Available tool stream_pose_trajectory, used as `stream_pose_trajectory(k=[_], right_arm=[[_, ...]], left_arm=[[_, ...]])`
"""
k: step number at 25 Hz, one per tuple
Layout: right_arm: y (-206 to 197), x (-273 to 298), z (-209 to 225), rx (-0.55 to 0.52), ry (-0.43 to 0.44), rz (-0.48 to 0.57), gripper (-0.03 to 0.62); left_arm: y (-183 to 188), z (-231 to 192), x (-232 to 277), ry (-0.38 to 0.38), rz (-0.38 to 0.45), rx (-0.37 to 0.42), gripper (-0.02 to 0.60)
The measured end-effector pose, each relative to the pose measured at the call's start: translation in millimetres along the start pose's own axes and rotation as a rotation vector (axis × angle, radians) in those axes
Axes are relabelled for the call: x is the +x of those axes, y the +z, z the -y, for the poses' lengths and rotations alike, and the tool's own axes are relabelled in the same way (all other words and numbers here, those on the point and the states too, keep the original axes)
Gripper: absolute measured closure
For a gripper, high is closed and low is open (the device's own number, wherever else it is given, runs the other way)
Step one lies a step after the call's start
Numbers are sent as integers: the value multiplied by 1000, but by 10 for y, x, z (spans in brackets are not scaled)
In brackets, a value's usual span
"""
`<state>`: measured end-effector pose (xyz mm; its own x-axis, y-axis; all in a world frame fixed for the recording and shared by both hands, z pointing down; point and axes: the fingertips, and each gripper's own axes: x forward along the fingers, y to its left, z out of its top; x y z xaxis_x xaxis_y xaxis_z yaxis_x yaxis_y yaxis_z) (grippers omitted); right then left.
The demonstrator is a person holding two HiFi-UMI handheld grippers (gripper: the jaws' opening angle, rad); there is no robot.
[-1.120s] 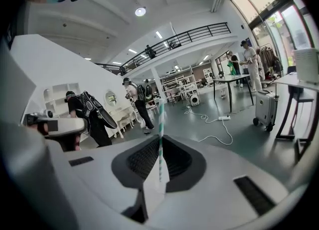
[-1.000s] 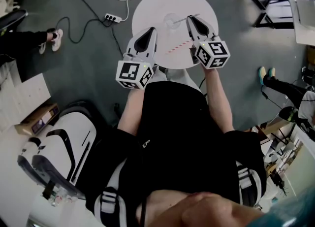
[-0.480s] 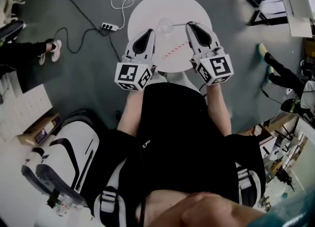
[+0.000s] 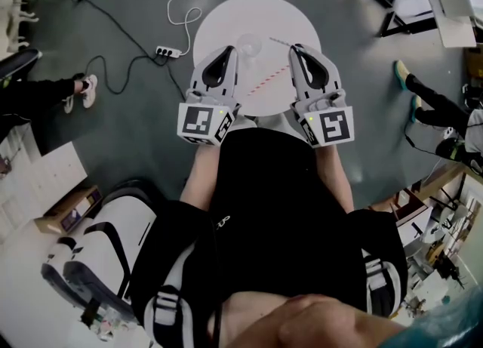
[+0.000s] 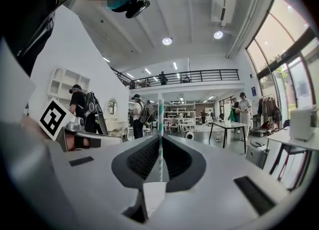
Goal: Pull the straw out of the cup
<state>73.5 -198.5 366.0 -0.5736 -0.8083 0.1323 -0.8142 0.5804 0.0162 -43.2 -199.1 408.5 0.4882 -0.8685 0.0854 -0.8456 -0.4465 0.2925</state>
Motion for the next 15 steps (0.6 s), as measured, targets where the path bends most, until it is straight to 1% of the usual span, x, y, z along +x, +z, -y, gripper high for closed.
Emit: stream_pose_trajectory(k=[6,15], right_arm=[[-34,28,31,6,1,-6,556],[-59,54,24,-1,18,-18,557]], left_arm=[[101,0,-22,4,23,16,574],[127,-9,-20,14,31,16,574]])
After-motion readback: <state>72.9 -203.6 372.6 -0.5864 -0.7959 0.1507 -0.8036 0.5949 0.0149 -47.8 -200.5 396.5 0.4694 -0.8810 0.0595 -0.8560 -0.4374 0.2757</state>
